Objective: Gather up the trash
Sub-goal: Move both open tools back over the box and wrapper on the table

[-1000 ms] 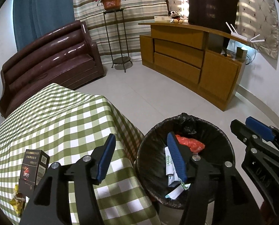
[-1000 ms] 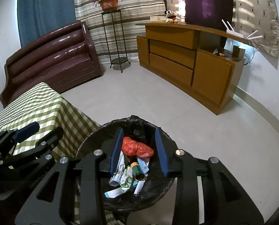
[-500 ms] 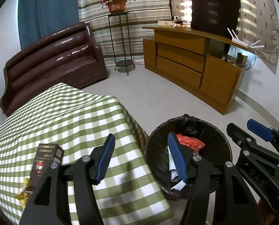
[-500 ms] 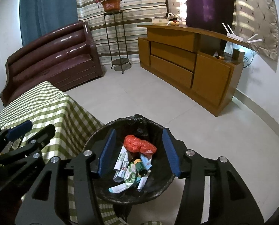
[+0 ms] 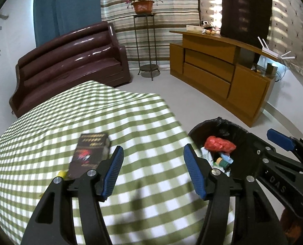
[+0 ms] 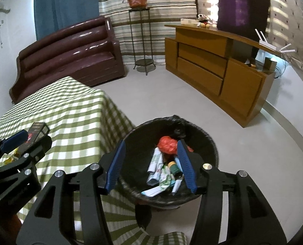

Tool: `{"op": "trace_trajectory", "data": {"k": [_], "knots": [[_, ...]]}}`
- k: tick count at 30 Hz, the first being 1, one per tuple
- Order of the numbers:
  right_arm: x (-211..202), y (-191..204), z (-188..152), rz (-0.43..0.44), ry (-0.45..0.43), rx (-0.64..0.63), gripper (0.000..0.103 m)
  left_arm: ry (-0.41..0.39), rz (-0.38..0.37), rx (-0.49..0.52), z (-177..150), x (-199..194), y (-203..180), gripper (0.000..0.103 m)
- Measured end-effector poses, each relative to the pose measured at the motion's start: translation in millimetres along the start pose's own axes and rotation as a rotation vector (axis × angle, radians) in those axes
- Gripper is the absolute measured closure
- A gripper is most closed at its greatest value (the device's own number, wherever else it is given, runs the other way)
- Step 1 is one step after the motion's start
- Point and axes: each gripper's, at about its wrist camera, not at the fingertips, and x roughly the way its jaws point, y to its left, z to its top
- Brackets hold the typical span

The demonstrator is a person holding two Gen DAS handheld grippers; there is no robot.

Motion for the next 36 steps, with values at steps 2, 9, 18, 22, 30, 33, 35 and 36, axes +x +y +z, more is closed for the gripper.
{"op": "trace_trajectory", "data": {"k": [2, 9, 18, 22, 30, 33, 35, 36], "knots": [[0, 7, -3, 0.010, 0.008, -0.012, 0.052, 0.005, 0.008, -0.011, -7, -4, 8, 0.043], [-1, 37, -10, 0.046, 0.029, -0.044, 0.052, 0.024, 0.045, -0.044, -24, -10, 39, 0.043], [0, 74, -17, 0.094, 0.045, -0.077, 0.051, 0.045, 0.103, -0.096, -43, -15, 86, 0.043], [2, 90, -19, 0.113, 0.051, -0.097, 0.051, 0.058, 0.131, -0.119, -49, -15, 106, 0.043], [7, 112, -20, 0.134, 0.061, -0.119, 0.051, 0.088, 0.166, -0.155, -57, -8, 140, 0.041], [10, 119, -19, 0.139, 0.067, -0.125, 0.051, 0.108, 0.151, -0.155, -57, -4, 145, 0.041], [11, 121, -20, 0.141, 0.071, -0.127, 0.051, 0.126, 0.135, -0.160, -58, 0, 148, 0.041], [11, 122, -20, 0.142, 0.072, -0.128, 0.051, 0.138, 0.125, -0.166, -58, 3, 150, 0.041]]}}
